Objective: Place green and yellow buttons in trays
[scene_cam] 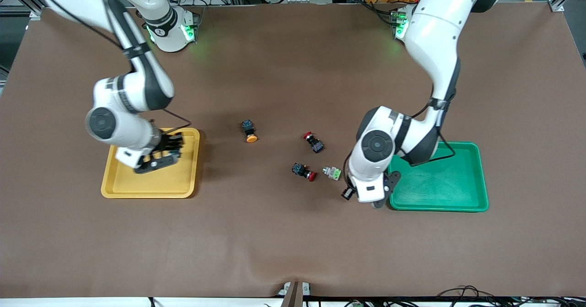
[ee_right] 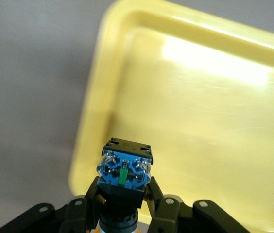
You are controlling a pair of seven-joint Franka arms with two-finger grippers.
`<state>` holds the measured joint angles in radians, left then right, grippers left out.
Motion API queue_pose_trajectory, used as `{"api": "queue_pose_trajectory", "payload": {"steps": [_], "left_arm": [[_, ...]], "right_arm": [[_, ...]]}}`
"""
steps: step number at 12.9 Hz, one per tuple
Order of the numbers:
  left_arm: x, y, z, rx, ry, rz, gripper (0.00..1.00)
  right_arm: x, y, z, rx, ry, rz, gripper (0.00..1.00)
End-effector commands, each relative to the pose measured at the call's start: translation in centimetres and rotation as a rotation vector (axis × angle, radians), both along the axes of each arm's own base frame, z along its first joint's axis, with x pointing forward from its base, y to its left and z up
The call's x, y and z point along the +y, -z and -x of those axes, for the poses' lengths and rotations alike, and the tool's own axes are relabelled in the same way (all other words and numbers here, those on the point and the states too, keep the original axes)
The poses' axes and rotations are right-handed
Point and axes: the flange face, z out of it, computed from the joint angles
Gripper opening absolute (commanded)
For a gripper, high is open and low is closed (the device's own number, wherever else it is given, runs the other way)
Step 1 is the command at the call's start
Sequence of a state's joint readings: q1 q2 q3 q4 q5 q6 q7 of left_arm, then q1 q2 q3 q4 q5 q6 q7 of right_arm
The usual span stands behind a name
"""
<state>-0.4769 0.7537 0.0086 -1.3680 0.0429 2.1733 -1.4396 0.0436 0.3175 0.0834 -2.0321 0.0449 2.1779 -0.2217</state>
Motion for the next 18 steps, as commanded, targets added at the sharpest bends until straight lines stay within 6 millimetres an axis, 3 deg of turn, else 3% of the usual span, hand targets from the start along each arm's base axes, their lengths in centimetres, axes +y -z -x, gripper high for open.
{"api": "queue_pose_trajectory", "payload": {"steps": [1,2,4,6,8,9,12,14,15,16,17,18], "left_arm": [[2.4,-2.6,-0.3,0.039,-0.074,0.02,0.0],[3.5,-4.1,-0.6,0.038,-0.1,0.033,0.0],[8.9,-5.5,-1.8,0.085,-0.158,0.009,0.0],[13.8,-5.2,-2.3,0.152,-0.137,-0.018,0.0],[17.4,-3.1,-2.0,0.224,-0.103,-0.044,0.0],[19.4,-1.7,-1.5,0.255,-0.065,-0.064,0.0],[22.4,1.3,0.1,0.33,0.101,-0.116,0.0],[25.5,3.4,1.2,0.395,0.238,-0.131,0.0],[25.9,4.5,1.8,0.441,0.321,-0.133,0.0],[27.0,4.8,1.7,0.459,0.353,-0.134,0.31],[26.8,4.5,1.5,0.453,0.358,-0.136,0.99],[25.9,3.7,1.4,0.438,0.364,-0.138,1.0]], "right_arm": [[-5.0,-0.4,0.2,0.002,-0.072,-0.005,0.0],[-6.9,-0.1,0.2,0.005,-0.086,-0.002,0.0],[-8.2,0.6,0.3,0.006,-0.11,0.012,0.0],[-9.3,2.3,-0.4,-0.034,-0.157,0.066,0.0],[-12.5,5.3,-1.1,-0.08,-0.176,0.104,0.0],[-13.0,5.8,-1.2,-0.084,-0.19,0.099,0.0],[-13.2,6.2,-1.2,-0.087,-0.195,0.096,0.0],[-13.6,7.7,-1.3,-0.102,-0.191,0.088,0.0],[-13.5,7.9,-1.3,-0.105,-0.191,0.087,0.0],[-13.5,8.0,-1.3,-0.107,-0.193,0.086,0.0],[-13.5,8.5,-1.3,-0.109,-0.193,0.084,0.0],[-13.5,8.7,-1.3,-0.115,-0.194,0.083,0.0]]}}
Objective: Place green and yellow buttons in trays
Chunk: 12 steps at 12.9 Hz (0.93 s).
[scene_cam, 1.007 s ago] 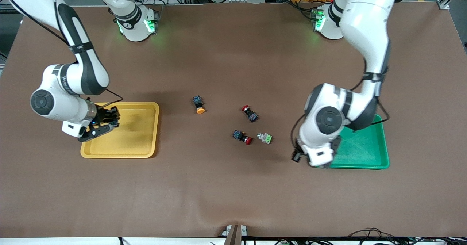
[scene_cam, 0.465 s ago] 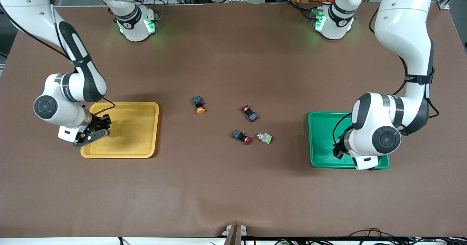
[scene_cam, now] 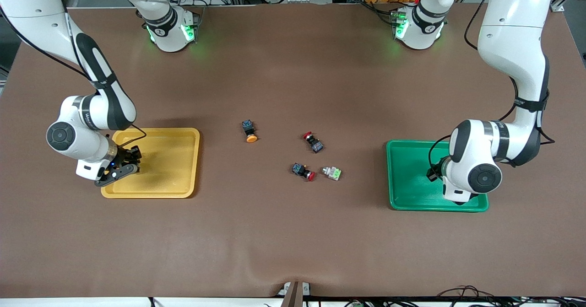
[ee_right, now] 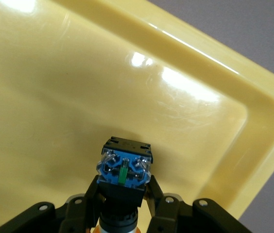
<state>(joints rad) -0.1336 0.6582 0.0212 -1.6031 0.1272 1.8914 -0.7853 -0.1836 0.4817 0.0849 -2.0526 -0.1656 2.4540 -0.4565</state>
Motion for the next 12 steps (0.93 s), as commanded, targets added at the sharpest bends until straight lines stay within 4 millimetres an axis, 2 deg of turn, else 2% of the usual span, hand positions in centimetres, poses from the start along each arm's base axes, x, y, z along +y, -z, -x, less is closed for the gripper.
{"api": "queue_pose_trajectory", "payload": {"steps": [1,2,3,4,5,6,7,9,10,12], "left_arm": [[-2.4,-3.0,-0.3,-0.028,0.054,-0.008,1.0],[-4.3,-3.9,-0.4,-0.038,0.081,-0.009,1.0],[-6.4,-5.1,-0.5,-0.048,0.106,-0.006,1.0],[-8.2,-6.0,-0.5,-0.055,0.11,-0.005,1.0],[-10.1,-6.8,-0.5,-0.079,0.098,-0.009,1.0],[-12.1,-7.4,-0.3,-0.1,0.087,-0.016,1.0],[-14.8,-7.6,0.4,-0.112,0.087,-0.019,1.0],[-19.8,-6.6,2.4,-0.122,0.06,-0.047,1.0],[-21.2,-5.7,2.9,-0.126,0.043,-0.058,1.0],[-24.4,-5.2,3.4,-0.14,0.016,-0.041,1.0]], "right_arm": [[-0.3,0.9,-0.2,-0.02,-0.024,0.003,0.0],[-0.2,1.1,-0.2,-0.018,-0.026,0.002,0.0],[-0.1,1.1,-0.2,-0.018,-0.033,0.003,0.11],[-0.1,1.0,-0.3,-0.027,-0.048,0.001,0.53],[-0.2,0.9,-0.5,-0.04,-0.07,-0.002,0.82],[-0.3,0.9,-0.4,-0.04,-0.072,-0.002,1.0],[-0.4,1.0,-0.2,-0.034,-0.07,-0.002,1.0],[-0.5,0.7,-0.2,-0.03,-0.069,-0.001,1.0],[-0.6,0.3,0.0,-0.011,-0.077,0.0,1.0],[-0.5,-2.5,0.3,0.069,-0.055,-0.005,1.0]]}}
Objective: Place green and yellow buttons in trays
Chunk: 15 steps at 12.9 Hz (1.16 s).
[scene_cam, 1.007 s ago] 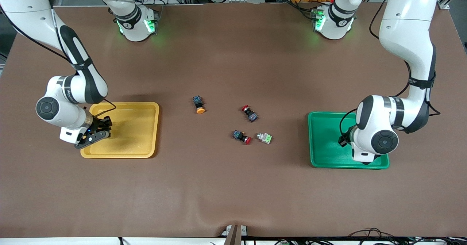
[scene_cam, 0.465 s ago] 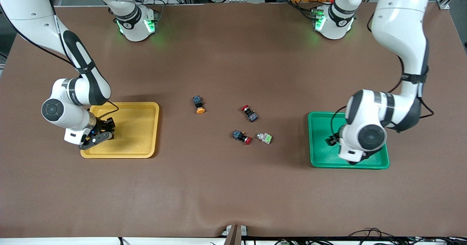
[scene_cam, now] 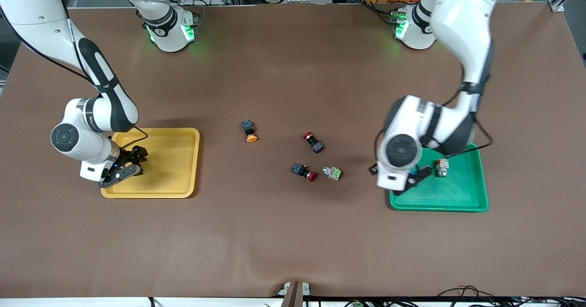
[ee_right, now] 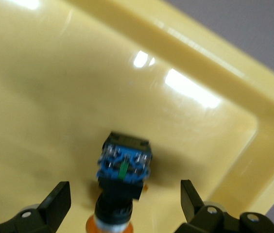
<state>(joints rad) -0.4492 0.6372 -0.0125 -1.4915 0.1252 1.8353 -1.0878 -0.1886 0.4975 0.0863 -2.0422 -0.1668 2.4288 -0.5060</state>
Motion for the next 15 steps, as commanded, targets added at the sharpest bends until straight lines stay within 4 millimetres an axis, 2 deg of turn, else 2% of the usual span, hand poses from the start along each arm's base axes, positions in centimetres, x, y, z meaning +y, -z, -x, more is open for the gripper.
{"api": "queue_pose_trajectory", "payload": {"steps": [1,2,4,7,9,10,11,13,15], "left_arm": [[-2.9,0.8,-0.4,-0.025,-0.058,0.019,1.0],[-4.3,1.1,-0.4,-0.055,-0.099,0.035,1.0],[-7.0,1.9,-0.3,-0.148,-0.207,0.065,1.0],[-9.1,3.8,-0.3,-0.255,-0.457,0.094,1.0],[-9.0,4.6,-1.0,-0.289,-0.66,0.117,1.0],[-9.2,4.9,-1.0,-0.299,-0.707,0.131,1.0],[-9.5,5.7,-0.8,-0.296,-0.714,0.131,1.0],[-10.3,7.2,0.1,-0.283,-0.699,0.115,1.0],[-10.7,8.6,0.5,-0.276,-0.688,0.105,1.0]], "right_arm": [[0.5,-4.7,0.4,0.058,0.012,-0.017,1.0],[1.5,-5.7,0.4,0.083,0.027,-0.037,1.0],[3.7,-6.5,0.1,0.108,0.067,-0.047,1.0],[9.3,-7.7,0.2,0.105,0.158,-0.012,1.0],[14.7,-7.4,0.9,0.13,0.222,-0.057,1.0],[17.4,-7.2,1.4,0.136,0.251,-0.073,1.0],[19.7,-7.1,1.9,0.14,0.284,-0.07,1.0],[25.8,-7.0,3.4,0.121,0.342,-0.057,1.0],[30.6,-6.8,5.0,0.099,0.39,-0.047,1.0]]}}
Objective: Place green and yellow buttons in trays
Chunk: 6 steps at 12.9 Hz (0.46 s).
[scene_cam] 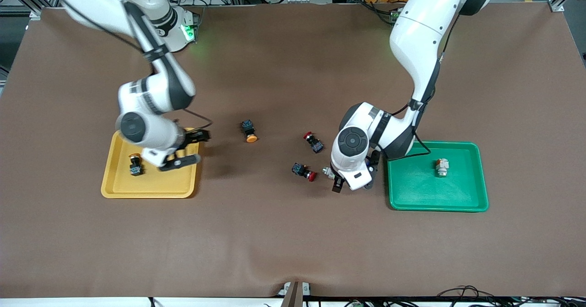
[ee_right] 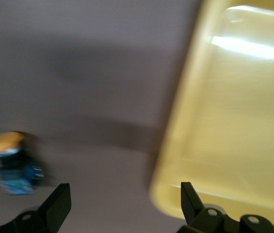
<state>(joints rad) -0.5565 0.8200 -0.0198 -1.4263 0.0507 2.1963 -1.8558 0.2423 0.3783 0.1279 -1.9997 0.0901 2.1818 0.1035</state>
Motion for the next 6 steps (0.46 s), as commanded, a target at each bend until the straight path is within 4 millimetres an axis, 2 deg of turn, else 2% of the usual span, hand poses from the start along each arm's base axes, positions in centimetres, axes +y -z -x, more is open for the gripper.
{"api": "queue_pose_trajectory", "payload": {"steps": [1,4,6], "left_arm": [[-1.2,1.3,0.3,-0.01,-0.013,0.005,1.0],[-1.5,2.5,0.9,0.002,-0.001,-0.01,1.0],[-2.1,3.0,1.4,0.008,-0.007,-0.012,1.0]], "right_arm": [[5.5,0.4,2.2,-0.01,0.08,0.01,1.0],[11.0,1.2,5.3,-0.027,0.114,0.017,1.0],[12.4,2.5,6.3,-0.041,0.109,0.013,1.0]]}}
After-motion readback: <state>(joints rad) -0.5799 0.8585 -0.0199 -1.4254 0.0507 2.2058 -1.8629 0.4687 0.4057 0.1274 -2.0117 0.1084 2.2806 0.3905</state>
